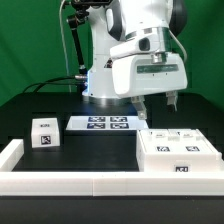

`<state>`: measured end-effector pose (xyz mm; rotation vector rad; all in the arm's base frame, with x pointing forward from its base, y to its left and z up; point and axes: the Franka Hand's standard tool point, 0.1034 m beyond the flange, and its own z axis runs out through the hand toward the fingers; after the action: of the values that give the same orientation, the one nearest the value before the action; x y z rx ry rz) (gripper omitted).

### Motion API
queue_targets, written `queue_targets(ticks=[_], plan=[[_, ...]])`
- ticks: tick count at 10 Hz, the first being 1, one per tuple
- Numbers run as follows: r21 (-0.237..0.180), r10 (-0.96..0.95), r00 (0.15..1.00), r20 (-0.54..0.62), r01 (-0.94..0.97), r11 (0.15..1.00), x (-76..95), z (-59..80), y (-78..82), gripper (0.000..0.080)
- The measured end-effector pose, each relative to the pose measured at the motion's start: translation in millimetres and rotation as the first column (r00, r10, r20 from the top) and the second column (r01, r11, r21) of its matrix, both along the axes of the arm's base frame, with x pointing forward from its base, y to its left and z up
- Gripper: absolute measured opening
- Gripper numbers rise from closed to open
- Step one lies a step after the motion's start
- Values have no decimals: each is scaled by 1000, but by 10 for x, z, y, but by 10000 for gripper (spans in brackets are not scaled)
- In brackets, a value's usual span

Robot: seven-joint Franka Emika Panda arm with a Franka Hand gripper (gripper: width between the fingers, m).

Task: Assemble cabinet

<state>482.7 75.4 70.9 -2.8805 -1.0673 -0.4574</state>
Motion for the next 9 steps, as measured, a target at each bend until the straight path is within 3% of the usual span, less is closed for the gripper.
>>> queue_targets(ticks=[5, 9], plan=[[73, -289, 956, -57, 293, 953, -25, -37, -21, 797], [112, -552, 825, -121, 564, 818, -19, -136, 78, 797]])
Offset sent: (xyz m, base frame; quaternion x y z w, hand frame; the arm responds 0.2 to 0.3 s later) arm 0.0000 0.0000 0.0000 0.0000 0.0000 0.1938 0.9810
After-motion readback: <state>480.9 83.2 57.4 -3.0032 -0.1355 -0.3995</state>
